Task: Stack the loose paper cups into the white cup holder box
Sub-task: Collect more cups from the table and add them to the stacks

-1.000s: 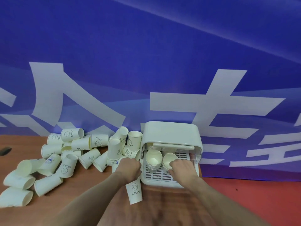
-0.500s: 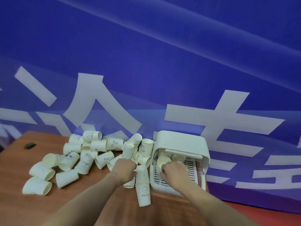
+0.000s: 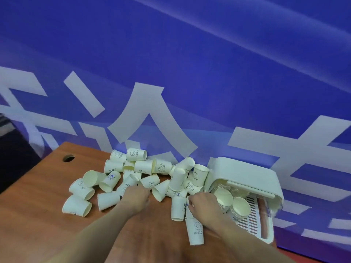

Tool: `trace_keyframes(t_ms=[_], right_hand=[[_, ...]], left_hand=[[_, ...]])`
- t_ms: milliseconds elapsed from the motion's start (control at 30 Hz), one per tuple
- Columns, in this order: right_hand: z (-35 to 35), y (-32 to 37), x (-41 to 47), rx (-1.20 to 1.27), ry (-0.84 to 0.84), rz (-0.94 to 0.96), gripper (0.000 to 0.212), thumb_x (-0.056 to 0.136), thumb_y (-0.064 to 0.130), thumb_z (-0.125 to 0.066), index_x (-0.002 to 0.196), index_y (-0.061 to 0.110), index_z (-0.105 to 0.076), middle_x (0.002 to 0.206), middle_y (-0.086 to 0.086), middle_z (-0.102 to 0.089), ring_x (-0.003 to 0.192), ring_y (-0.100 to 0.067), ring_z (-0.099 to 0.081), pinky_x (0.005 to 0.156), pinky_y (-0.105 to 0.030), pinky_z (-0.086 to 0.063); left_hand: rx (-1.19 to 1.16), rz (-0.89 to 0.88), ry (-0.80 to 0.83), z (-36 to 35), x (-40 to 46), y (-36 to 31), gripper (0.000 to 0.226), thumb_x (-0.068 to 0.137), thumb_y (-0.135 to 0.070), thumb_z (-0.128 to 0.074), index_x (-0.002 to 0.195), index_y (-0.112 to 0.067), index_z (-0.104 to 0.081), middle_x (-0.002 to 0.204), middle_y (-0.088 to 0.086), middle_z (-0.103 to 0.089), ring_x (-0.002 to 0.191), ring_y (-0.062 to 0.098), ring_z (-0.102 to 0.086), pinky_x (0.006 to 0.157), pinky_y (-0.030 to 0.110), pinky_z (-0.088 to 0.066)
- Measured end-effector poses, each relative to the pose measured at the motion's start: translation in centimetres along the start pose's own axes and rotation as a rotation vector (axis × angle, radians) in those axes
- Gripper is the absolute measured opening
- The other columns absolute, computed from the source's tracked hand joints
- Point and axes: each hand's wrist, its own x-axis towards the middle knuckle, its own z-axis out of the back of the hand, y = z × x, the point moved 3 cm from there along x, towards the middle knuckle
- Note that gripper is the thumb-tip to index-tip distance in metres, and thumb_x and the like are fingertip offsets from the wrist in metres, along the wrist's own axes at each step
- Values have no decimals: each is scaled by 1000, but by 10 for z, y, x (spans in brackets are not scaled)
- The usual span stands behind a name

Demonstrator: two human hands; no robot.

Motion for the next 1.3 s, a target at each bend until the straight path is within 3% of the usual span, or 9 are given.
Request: trace_keyframes(t_ms=[100, 300, 433, 567, 900, 1300], right_hand=[[-11, 2, 7, -12, 43, -19, 23, 95, 25, -42, 93, 15, -63, 95, -7, -68, 91, -31, -64, 64, -31, -34], [-36, -13, 15, -19, 201, -114, 22, 98, 25, -43, 102, 16, -62, 105, -6, -67, 99, -28, -63, 71, -33, -39], [-48, -21, 21, 0, 256, -144, 21, 95, 23, -42, 103, 15, -59, 105, -8, -66, 97, -30, -62, 71, -34, -41], [-64, -21, 26, -5, 329, -154, 18, 97, 21, -43, 104, 14, -58, 106, -8, -65, 97, -30, -63, 67, -31, -38], [-80, -25, 39, 29, 367, -145, 23, 96, 27, -50, 114, 14, -50, 107, -8, -64, 95, -29, -63, 69, -33, -42], [-78, -22, 38, -102, 358, -140, 21, 94, 6, -42, 111, 9, -55, 110, -11, -63, 98, -30, -63, 67, -33, -35]], left_hand=[[-42, -35, 8, -14, 10, 4, 18, 94, -31, -43, 82, -21, -51, 96, 5, -66, 89, 24, -63, 65, 31, -35], [-90, -158, 27, -40, 40, -20, 29, 95, -37, -46, 104, -16, -64, 107, 5, -66, 99, 25, -62, 70, 31, -38], [-128, -229, 15, -49, 62, -41, 30, 93, -35, -45, 105, -19, -67, 106, 5, -66, 98, 26, -62, 75, 32, -43], [-171, -266, 29, -51, 83, -57, 28, 93, -36, -43, 100, -20, -65, 101, 4, -67, 91, 25, -63, 65, 30, -35], [-244, -299, 59, -61, 111, -68, 37, 95, -39, -47, 128, -23, -51, 112, 9, -64, 102, 30, -60, 81, 35, -42], [-366, -305, 137, -58, 105, -61, 29, 91, -44, -59, 107, -20, -58, 112, 4, -62, 102, 22, -59, 81, 31, -42]])
